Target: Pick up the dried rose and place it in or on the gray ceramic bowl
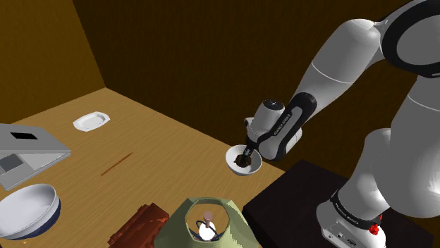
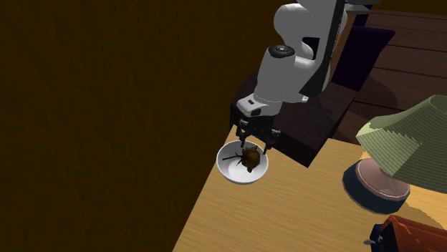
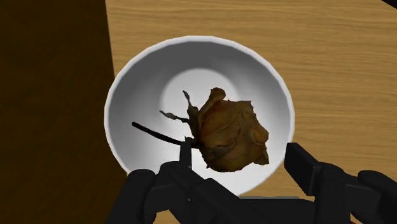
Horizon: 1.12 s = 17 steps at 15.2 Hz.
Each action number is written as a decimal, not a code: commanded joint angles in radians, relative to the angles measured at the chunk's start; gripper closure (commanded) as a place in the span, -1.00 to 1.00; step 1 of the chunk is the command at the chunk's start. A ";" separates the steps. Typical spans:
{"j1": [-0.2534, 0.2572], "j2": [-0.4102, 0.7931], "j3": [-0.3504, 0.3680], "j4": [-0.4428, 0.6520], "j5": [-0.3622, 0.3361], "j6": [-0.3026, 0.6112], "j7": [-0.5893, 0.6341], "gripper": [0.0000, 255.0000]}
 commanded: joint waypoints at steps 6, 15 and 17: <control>0.099 -0.053 -0.114 -0.016 -0.068 -0.038 0.051 -1.00; 0.213 -0.218 -0.307 -0.040 -0.416 -0.167 0.301 -1.00; 0.213 -0.218 -0.307 -0.040 -0.416 -0.167 0.301 -1.00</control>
